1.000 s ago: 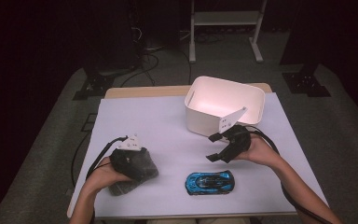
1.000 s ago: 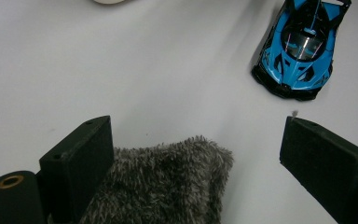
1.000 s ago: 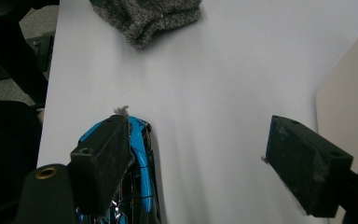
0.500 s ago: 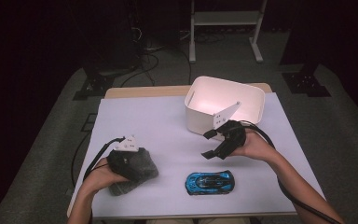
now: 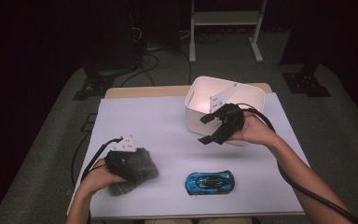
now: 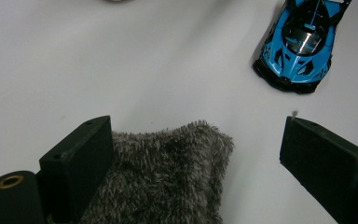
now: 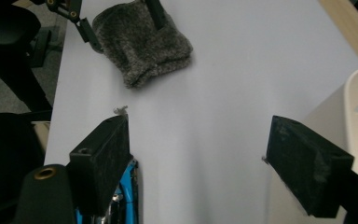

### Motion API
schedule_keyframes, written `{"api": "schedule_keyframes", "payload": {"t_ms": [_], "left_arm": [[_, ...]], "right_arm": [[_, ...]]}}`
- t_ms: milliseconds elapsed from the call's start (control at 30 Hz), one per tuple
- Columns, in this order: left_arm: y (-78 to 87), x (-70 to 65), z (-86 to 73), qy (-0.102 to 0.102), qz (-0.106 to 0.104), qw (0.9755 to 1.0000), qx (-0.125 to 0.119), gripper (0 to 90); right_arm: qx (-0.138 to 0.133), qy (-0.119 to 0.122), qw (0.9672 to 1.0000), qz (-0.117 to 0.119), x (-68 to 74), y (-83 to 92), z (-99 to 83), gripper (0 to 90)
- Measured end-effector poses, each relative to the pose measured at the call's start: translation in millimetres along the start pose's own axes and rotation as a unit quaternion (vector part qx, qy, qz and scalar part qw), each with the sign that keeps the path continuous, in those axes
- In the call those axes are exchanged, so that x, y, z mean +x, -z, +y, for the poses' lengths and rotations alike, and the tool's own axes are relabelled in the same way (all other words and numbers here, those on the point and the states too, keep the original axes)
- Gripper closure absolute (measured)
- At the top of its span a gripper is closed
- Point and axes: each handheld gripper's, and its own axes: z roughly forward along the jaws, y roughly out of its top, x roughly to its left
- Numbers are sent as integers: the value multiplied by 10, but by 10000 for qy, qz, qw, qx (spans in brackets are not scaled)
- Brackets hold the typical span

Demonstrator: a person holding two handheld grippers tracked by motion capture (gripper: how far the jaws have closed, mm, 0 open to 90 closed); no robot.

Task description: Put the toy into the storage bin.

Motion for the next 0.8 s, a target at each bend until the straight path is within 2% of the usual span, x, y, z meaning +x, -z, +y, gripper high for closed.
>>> {"api": "schedule_keyframes", "payload": {"t_ms": [200, 400, 800], "left_arm": [[4, -8, -5, 12, 4, 10000, 5, 94], [-12, -8, -8, -3, -22, 10000, 3, 94], [-3, -1, -22, 1, -52, 10000, 48, 94]], "right_arm": [[90, -28, 9998, -188, -168, 86, 76, 207], [250, -247, 9986, -403, -394, 122, 23, 221], [621, -443, 9961, -432, -690, 9, -86, 377]]}}
